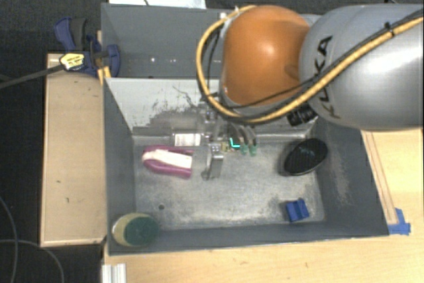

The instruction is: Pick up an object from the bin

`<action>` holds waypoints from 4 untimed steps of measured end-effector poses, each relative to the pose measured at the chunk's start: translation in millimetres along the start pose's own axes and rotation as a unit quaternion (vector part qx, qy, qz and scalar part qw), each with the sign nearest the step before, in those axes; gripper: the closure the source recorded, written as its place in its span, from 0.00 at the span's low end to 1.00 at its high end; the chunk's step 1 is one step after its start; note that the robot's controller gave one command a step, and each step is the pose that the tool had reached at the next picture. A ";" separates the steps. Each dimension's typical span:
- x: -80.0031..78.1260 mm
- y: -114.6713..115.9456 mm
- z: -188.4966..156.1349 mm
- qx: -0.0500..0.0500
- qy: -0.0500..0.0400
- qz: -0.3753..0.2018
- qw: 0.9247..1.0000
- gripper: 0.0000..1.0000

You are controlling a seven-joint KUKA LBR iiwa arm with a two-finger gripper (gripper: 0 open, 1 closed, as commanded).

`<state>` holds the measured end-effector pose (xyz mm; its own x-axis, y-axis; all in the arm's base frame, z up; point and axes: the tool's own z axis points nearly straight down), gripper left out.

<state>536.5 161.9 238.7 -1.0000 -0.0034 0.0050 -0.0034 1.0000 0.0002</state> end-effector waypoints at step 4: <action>-11.5 52.2 168.1 -0.001 -0.003 0.215 0.977 0.00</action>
Offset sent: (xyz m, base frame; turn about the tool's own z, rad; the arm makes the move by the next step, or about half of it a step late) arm 0.0094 0.0537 -0.0873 0.1050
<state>547.0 214.2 70.5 -0.9094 0.4159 -0.0012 0.4159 0.9094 0.0010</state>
